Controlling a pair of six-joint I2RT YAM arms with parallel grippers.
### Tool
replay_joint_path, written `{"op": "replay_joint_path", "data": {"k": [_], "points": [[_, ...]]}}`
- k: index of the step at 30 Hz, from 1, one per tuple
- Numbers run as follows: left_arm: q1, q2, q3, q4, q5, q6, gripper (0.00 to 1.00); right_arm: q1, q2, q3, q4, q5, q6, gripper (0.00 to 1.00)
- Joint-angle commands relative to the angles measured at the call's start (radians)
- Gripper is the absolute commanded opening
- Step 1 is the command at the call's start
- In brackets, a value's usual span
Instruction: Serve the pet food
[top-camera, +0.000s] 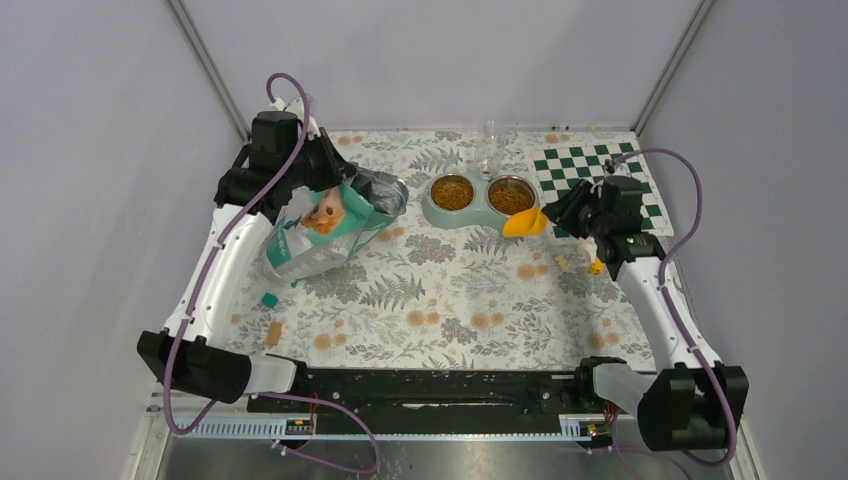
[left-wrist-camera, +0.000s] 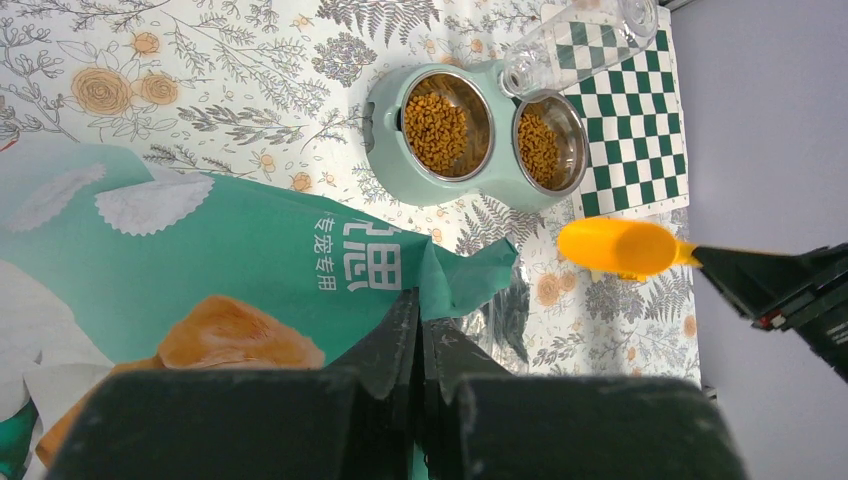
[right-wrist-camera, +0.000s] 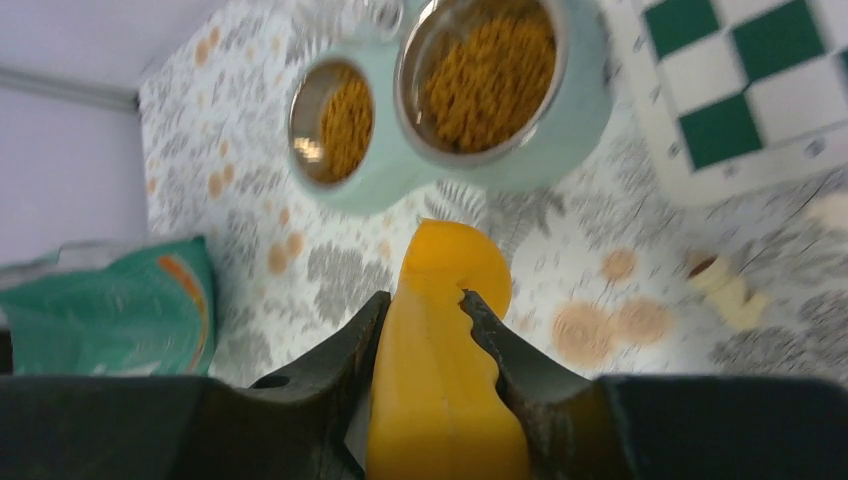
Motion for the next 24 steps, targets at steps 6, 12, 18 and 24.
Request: {"op": "replay_joint_path", "data": {"k": [6, 12, 18, 24], "points": [[0.001, -0.078, 0.017, 0.1, -0.005, 0.016, 0.0, 0.005, -0.085, -0.288, 0.083, -0.208, 0.143, 0.09], [0.001, -0.073, 0.015, 0.101, 0.004, 0.013, 0.0, -0.001, -0.045, -0.41, 0.273, -0.226, 0.212, 0.13], [0.001, -0.067, 0.017, 0.101, 0.008, 0.012, 0.0, -0.033, -0.019, -0.496, 0.344, -0.21, 0.224, 0.36], [0.001, -0.072, 0.004, 0.103, -0.003, 0.015, 0.0, -0.033, -0.089, -0.489, 0.235, -0.111, 0.181, 0.68]]}}
